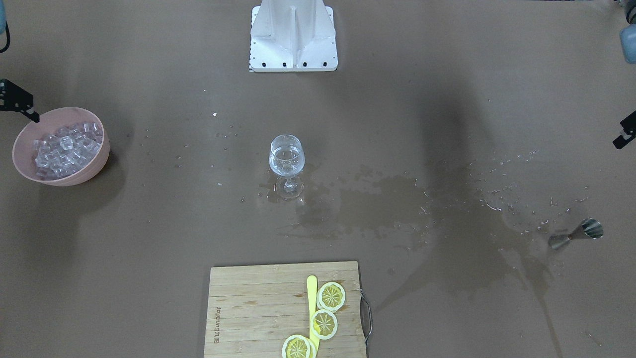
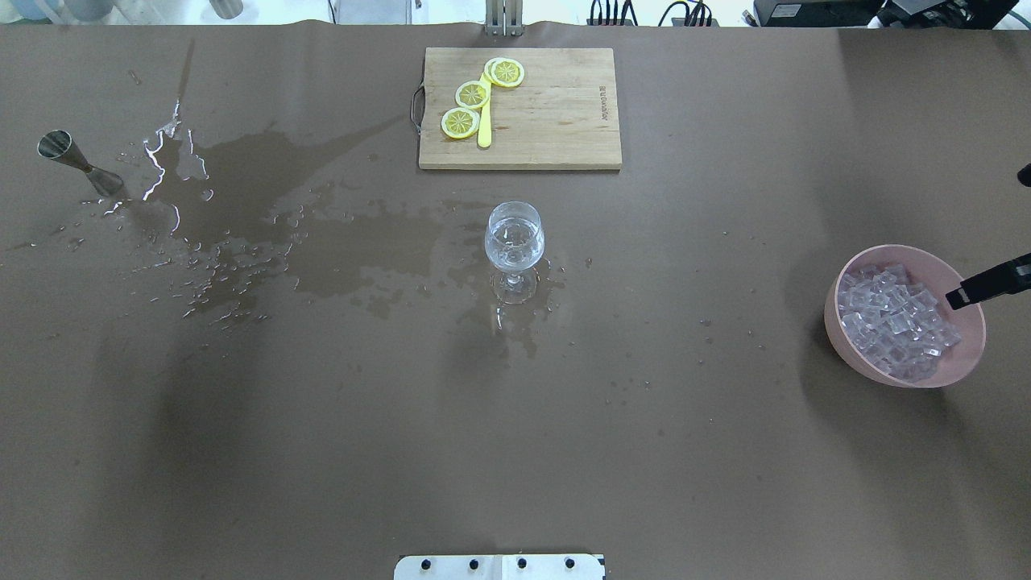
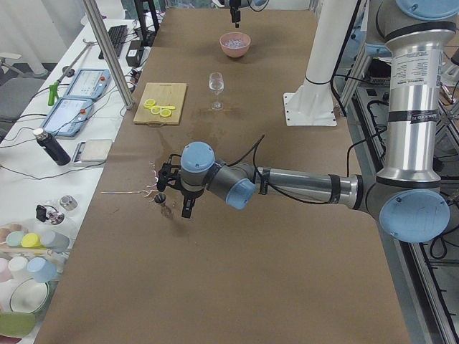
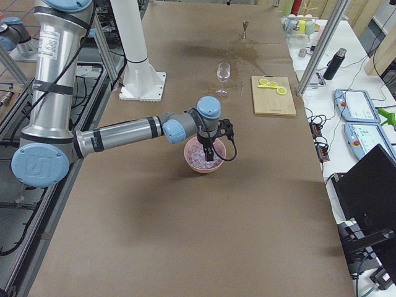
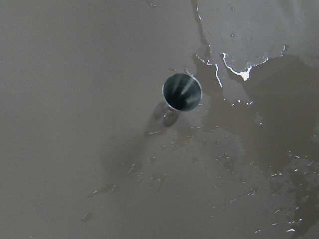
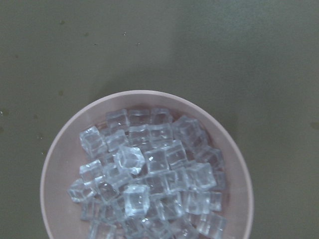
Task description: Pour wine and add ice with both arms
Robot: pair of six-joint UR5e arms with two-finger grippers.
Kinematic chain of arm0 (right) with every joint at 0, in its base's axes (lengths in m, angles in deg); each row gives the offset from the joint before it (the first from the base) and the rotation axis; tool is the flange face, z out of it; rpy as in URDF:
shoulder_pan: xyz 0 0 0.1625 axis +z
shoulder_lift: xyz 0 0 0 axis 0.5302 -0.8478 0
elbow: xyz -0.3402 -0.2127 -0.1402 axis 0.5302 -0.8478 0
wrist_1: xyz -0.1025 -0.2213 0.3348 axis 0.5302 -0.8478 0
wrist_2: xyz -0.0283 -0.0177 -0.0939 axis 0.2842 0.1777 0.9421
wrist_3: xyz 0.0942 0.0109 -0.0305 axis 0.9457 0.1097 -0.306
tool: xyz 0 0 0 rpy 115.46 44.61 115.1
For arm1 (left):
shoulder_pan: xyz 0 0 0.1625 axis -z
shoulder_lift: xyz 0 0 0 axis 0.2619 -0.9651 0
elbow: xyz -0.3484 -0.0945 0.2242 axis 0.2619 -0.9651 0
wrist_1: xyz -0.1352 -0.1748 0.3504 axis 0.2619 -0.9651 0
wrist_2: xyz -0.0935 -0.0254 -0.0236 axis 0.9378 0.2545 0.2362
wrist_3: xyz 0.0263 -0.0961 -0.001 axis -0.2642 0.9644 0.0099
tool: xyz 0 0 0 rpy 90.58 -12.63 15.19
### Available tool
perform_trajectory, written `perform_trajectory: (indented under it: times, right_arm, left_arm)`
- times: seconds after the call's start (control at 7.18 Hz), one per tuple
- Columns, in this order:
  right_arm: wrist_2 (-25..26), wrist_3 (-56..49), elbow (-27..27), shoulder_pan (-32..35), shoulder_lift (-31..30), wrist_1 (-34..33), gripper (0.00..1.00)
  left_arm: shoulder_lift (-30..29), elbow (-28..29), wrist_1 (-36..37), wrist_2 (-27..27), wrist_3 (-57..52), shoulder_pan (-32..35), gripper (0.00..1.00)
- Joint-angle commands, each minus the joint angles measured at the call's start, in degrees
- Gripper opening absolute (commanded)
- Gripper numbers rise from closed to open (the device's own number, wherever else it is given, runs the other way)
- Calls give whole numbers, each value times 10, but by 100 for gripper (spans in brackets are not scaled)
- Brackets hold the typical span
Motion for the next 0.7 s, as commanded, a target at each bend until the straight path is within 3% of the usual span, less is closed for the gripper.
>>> perform_trajectory:
  times: [0.0,0.14,0.28,0.56]
  right_arm:
    - [23,38,-6,-60,14,1,99]
    - [57,38,-5,-84,17,1,99]
    - [68,34,-6,-88,24,1,88]
    - [75,32,-10,-96,23,1,88]
  left_arm:
    - [-2,-8,41,-23,-6,7,99]
    - [-6,-6,60,-23,-8,7,99]
    - [-4,-8,63,-23,-7,7,99]
    - [-6,-8,64,-23,-7,9,99]
